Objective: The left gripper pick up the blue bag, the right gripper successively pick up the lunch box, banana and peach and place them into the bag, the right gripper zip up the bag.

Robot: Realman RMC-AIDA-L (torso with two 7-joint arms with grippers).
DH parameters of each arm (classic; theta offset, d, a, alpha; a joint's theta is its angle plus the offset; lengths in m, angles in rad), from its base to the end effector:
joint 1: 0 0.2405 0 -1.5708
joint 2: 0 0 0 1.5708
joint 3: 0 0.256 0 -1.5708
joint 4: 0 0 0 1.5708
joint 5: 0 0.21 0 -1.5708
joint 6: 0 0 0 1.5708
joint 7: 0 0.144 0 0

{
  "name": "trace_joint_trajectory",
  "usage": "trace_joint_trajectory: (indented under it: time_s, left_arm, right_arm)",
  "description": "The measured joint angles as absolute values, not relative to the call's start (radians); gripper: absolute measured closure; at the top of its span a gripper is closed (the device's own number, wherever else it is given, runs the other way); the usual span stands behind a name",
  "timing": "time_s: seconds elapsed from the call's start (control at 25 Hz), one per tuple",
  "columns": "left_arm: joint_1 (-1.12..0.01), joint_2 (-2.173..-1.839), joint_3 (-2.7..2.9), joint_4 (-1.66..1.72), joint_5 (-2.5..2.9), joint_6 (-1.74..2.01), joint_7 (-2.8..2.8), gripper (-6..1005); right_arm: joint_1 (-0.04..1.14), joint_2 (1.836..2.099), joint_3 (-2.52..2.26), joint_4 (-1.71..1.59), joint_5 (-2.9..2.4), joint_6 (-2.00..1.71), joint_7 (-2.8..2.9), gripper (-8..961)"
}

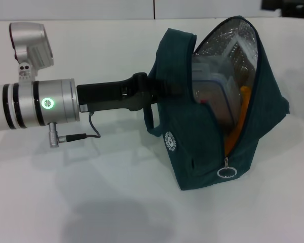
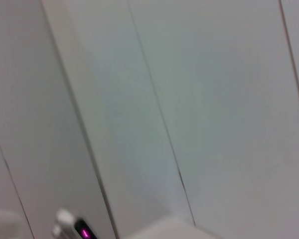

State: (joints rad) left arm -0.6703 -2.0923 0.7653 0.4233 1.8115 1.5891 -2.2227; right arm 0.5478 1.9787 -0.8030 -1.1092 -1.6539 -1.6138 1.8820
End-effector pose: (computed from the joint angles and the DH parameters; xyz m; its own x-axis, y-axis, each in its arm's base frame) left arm -0.2035 0.3376 -0.0385 0.1243 0.9262 0.3561 0.7834 -0.3118 0.5377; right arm 0.1686 0.3688 0.1170 0.7109 -0.2278 -0.6654 -0.4395 -0.8825 -0.1675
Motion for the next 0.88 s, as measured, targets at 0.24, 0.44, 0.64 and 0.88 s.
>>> trace_joint_trajectory:
  time_s: [0.24, 0.44, 0.64, 0.88]
  left_arm:
    - [-0.668, -2.092, 0.765, 0.423, 1.810, 1.589, -2.223, 967]
    - [-0.669, -2.092, 0.765, 0.423, 1.810, 1.588, -2.223, 967]
    - [-0.669, -2.092, 0.765, 0.423, 1.810, 1.587, -2.221, 967]
    - [-0.669, -2.092, 0.766, 0.423, 1.804, 1.579, -2.221, 967]
  right_arm:
    - [0.499, 1.978, -0.767, -1.104, -1.586, -1.712, 1.785, 127]
    - [0.436, 1.975, -0.750, -1.081, -1.590, -1.642, 1.721, 93]
    - [0.421, 1.973, -0.738, -1.020, -1.592, -1.559, 1.669, 93]
    - [0.464, 1.973, -0.748, -0.908, -1.593, -1.515, 1.604, 94]
